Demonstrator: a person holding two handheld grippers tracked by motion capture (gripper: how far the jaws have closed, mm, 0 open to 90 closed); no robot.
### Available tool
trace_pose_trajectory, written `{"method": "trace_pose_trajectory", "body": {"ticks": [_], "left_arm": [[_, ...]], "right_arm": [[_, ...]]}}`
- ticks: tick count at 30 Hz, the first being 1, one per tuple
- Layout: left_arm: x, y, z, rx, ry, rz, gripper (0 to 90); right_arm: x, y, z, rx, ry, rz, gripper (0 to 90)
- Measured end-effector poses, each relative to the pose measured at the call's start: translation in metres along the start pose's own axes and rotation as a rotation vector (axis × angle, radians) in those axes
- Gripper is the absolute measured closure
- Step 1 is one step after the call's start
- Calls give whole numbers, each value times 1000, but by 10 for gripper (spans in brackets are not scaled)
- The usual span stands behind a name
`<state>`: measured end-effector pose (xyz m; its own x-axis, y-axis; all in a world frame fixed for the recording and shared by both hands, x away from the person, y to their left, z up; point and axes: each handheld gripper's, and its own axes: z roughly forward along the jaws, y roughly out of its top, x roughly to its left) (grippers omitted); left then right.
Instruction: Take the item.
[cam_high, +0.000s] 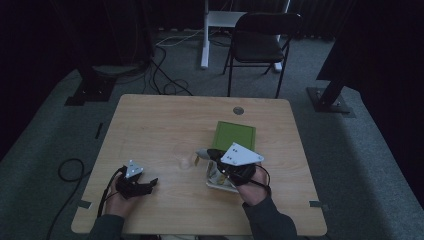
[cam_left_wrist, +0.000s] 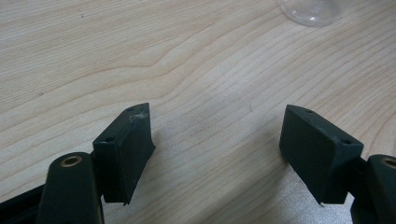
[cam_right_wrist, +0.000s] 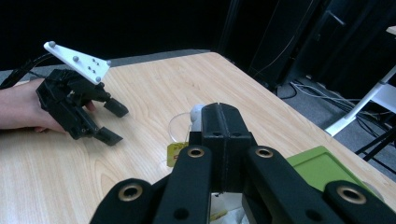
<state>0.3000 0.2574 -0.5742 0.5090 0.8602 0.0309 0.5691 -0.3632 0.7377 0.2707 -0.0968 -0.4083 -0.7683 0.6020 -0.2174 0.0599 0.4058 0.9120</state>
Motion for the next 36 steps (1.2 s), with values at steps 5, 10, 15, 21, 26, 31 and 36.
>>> {"method": "trace_pose_trajectory", "body": {"ticks": [5, 10, 15, 21, 26, 31, 36], "left_arm": [[0, 0, 0, 0, 0, 0, 265], [0, 0, 0, 0, 0, 2, 265], [0, 0, 0, 1, 0, 3, 265], [0, 0, 0, 2, 0, 4, 265], [0, 0, 0, 2, 0, 4, 265], [0, 0, 0, 1, 0, 3, 266], [0, 0, 0, 0, 1, 2, 265]], "right_arm": [[-1, 1, 5, -4, 1, 4, 900], [-4, 1, 10, -4, 4, 15, 900], [-5, 3, 17, -8, 8, 22, 900], [-5, 5, 24, -8, 12, 20, 900], [-6, 6, 29, -2, 9, 9, 900], [-7, 6, 32, -7, 6, 18, 900], [-7, 5, 39, -8, 0, 30, 900]]}}
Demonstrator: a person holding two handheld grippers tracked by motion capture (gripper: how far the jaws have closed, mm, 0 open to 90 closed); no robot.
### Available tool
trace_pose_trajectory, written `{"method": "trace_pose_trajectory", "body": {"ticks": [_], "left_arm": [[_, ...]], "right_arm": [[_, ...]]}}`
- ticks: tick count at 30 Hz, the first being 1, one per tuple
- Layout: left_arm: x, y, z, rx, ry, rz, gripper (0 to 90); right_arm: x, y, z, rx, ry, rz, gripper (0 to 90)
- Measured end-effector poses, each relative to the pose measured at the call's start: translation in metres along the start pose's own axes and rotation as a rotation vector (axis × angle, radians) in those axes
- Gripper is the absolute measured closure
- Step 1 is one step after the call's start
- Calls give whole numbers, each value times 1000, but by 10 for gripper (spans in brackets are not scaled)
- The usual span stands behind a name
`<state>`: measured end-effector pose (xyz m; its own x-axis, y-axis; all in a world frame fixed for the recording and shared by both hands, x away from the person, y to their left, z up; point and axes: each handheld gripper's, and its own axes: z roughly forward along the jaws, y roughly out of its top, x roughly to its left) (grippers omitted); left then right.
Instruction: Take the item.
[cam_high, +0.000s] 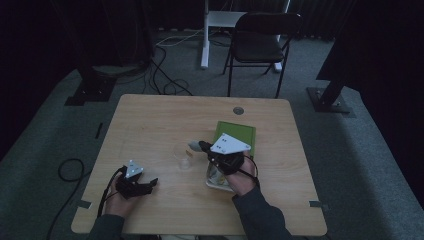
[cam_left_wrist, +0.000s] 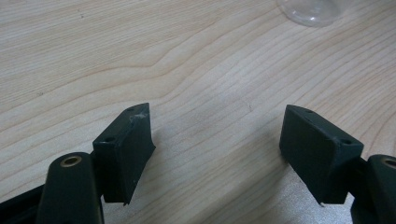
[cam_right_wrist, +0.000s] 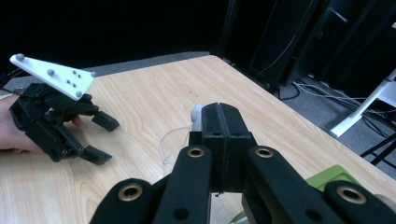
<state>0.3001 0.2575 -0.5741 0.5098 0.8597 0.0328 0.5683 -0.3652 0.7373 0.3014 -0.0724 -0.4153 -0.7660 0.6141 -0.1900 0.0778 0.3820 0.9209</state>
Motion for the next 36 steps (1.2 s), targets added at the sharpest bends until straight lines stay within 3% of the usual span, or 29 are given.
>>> {"method": "trace_pose_trajectory", "body": {"ticks": [15, 36], "left_arm": [[0, 0, 0, -1, -1, -1, 265], [0, 0, 0, -2, 0, -3, 265]], "right_arm": [[-4, 0, 18, 7, -10, 15, 900], [1, 3, 50, 75, -26, -15, 900]]}}
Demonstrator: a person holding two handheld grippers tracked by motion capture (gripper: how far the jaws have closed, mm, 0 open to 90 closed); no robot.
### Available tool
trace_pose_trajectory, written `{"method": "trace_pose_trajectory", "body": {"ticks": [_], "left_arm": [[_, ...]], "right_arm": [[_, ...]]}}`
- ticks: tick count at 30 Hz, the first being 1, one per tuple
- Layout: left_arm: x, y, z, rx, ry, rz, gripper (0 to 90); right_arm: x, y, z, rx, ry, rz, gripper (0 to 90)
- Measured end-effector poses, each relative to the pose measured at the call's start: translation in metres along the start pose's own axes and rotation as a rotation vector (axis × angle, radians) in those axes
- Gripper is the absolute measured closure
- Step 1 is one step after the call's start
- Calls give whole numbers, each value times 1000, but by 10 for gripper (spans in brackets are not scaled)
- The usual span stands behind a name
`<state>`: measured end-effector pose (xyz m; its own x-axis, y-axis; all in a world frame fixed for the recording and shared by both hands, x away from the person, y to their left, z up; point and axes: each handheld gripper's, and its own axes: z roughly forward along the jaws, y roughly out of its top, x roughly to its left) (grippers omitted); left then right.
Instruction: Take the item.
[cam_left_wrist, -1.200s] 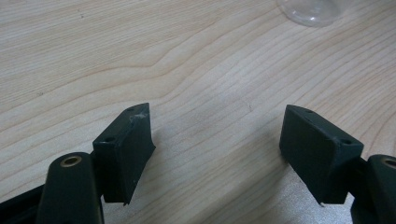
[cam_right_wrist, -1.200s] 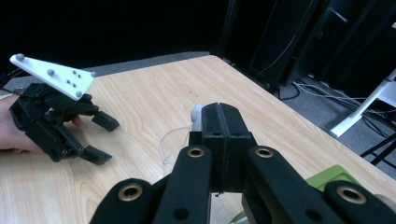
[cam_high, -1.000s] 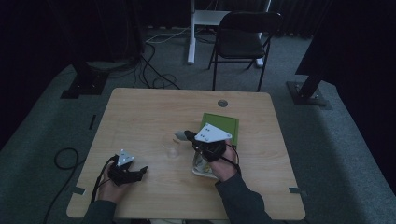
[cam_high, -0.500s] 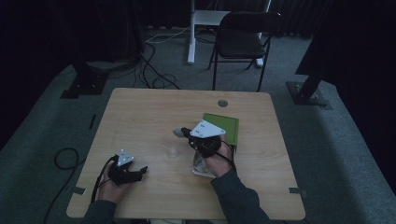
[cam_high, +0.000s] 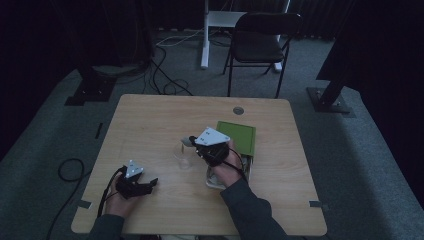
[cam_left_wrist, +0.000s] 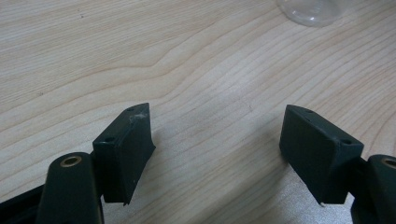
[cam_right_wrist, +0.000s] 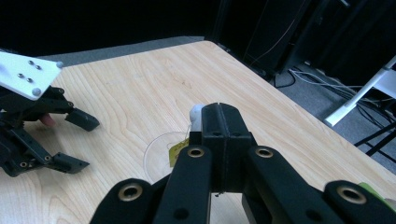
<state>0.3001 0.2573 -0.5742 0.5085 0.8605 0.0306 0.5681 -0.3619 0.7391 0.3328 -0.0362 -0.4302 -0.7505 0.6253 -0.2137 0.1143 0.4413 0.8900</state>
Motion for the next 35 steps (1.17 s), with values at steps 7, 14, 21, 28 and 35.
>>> {"method": "trace_pose_trajectory", "body": {"ticks": [7, 14, 21, 28, 35], "left_arm": [[0, 0, 0, 2, 0, 2, 265], [0, 0, 0, 2, 0, 2, 265], [0, 0, 0, 2, 0, 3, 265], [0, 0, 0, 2, 0, 2, 265], [0, 0, 0, 2, 0, 4, 261]], "right_arm": [[2, 1, 9, 31, 5, -11, 899], [4, 2, 8, 7, 19, -2, 756], [-1, -1, -3, -5, 17, 13, 744], [-2, -6, -13, -4, 15, 10, 739], [-8, -13, -33, -16, -7, 17, 741]]}}
